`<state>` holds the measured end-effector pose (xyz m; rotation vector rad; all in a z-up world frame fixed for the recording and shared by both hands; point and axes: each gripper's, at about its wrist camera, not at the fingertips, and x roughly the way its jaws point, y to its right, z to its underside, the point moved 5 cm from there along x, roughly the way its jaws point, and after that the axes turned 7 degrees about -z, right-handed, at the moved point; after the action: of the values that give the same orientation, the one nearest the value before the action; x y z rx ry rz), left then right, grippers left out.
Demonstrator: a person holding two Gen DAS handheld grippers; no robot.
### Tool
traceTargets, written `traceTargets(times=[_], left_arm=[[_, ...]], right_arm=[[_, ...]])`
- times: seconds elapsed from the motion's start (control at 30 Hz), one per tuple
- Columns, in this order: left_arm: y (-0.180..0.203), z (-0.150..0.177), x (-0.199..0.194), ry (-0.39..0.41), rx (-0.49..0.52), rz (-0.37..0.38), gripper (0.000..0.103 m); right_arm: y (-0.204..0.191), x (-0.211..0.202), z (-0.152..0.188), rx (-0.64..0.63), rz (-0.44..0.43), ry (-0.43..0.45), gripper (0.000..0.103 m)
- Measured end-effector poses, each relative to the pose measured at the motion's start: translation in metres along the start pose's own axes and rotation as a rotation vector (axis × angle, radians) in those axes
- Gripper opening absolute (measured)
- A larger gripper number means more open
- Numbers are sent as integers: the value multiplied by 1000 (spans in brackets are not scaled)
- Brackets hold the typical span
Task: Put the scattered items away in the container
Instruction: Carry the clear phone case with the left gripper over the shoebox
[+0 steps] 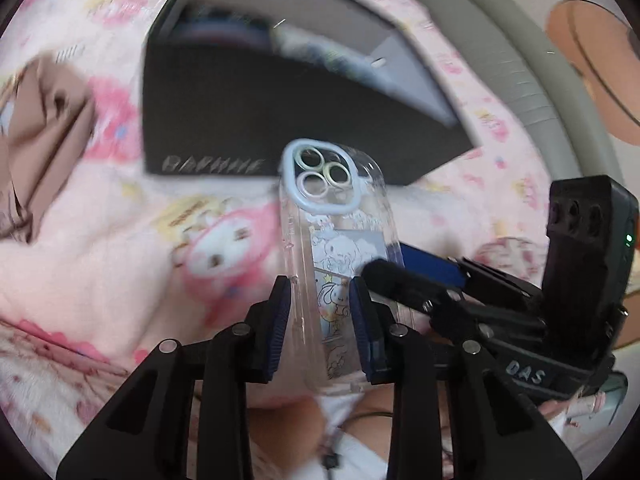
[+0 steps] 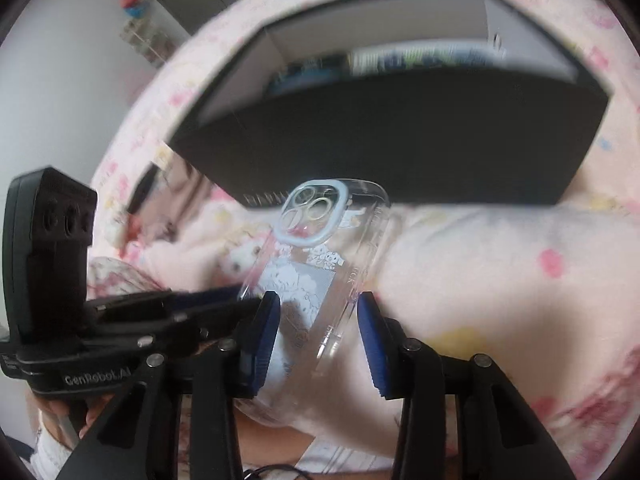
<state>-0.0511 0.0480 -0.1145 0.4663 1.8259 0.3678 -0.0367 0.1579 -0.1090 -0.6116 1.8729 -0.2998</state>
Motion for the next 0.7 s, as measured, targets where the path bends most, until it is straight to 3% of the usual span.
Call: traceTargets(times=[0.13,0.27,0.37,0.47,0.7], left_arm=[[37,-24,-39,100,73,13,29],[51,-75,-60,171,101,-21,29],[53,-116,-50,188,79,-38,29],[43,-139,-27,154,47,-59,29],[17,-159,36,41,-32,-78,29]], right_arm=[[-13,-53,-23,-45,-12,131,37],[-16,-83,-70,-96,-34,207,37],[-7,-79,-117,-109,-30,203,37],[11,-57,-150,-100,-33,160,37],[63,-7,-157,-16,-50,43,37]])
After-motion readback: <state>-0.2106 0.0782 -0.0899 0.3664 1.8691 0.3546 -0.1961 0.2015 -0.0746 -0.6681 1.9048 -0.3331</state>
